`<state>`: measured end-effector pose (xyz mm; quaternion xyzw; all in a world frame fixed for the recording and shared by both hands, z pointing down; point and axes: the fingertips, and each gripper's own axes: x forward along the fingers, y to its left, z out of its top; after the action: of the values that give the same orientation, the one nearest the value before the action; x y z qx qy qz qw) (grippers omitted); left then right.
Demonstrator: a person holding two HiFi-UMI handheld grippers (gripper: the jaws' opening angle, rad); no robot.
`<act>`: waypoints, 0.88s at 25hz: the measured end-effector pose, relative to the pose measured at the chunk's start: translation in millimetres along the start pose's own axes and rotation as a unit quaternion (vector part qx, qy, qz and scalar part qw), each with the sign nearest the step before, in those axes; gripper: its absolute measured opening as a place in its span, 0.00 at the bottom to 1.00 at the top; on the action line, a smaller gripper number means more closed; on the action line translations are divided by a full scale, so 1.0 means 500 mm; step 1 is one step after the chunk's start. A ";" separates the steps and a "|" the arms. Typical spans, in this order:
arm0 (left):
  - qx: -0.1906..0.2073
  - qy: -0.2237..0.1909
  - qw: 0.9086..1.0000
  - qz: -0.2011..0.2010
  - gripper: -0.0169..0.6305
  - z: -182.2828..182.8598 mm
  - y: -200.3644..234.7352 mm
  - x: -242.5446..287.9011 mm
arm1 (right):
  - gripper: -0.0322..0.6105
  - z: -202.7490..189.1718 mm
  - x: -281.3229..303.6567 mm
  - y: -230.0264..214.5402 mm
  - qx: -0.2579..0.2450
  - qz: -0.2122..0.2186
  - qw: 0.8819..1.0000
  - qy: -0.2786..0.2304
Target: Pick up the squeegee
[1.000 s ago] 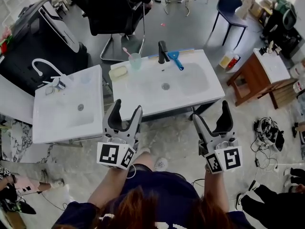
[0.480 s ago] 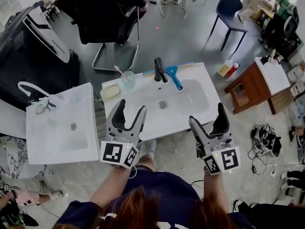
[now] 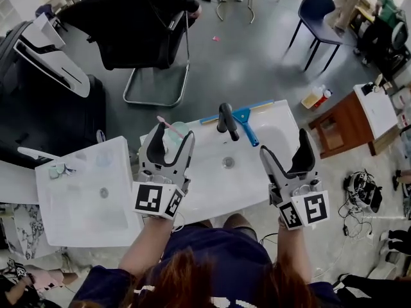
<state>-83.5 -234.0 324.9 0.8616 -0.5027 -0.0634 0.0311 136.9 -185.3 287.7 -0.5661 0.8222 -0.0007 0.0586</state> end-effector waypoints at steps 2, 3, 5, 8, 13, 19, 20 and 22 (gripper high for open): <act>-0.006 0.005 1.000 0.000 0.45 -0.008 0.015 0.021 | 0.77 -0.014 0.031 -0.004 0.001 0.001 1.000 0.011; -0.010 0.009 1.000 0.000 0.45 -0.015 0.021 0.031 | 0.77 -0.020 0.045 -0.008 0.003 0.003 1.000 0.016; -0.017 0.019 1.000 0.003 0.45 -0.032 0.030 0.050 | 0.77 -0.033 0.072 -0.018 0.006 0.007 1.000 0.026; -0.024 0.030 0.999 0.010 0.45 -0.054 0.041 0.083 | 0.76 -0.055 0.110 -0.045 0.027 0.008 0.999 0.037; -0.029 0.042 0.998 0.030 0.45 -0.085 0.055 0.144 | 0.73 -0.112 0.169 -0.092 0.049 0.021 0.996 0.064; -0.034 0.059 0.997 0.043 0.45 -0.135 0.043 0.208 | 0.73 -0.195 0.237 -0.174 0.061 0.033 0.989 0.128; -0.034 0.061 0.997 0.046 0.45 -0.141 0.042 0.216 | 0.73 -0.210 0.244 -0.184 0.061 0.034 0.988 0.138; -0.036 0.064 0.996 0.053 0.45 -0.154 0.042 0.230 | 0.73 -0.245 0.255 -0.202 0.056 0.034 0.985 0.158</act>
<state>-34.9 -345.1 394.7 0.8343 -0.5420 -0.0248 0.0972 174.0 -348.3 403.7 -0.5264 0.8385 -0.1346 -0.0405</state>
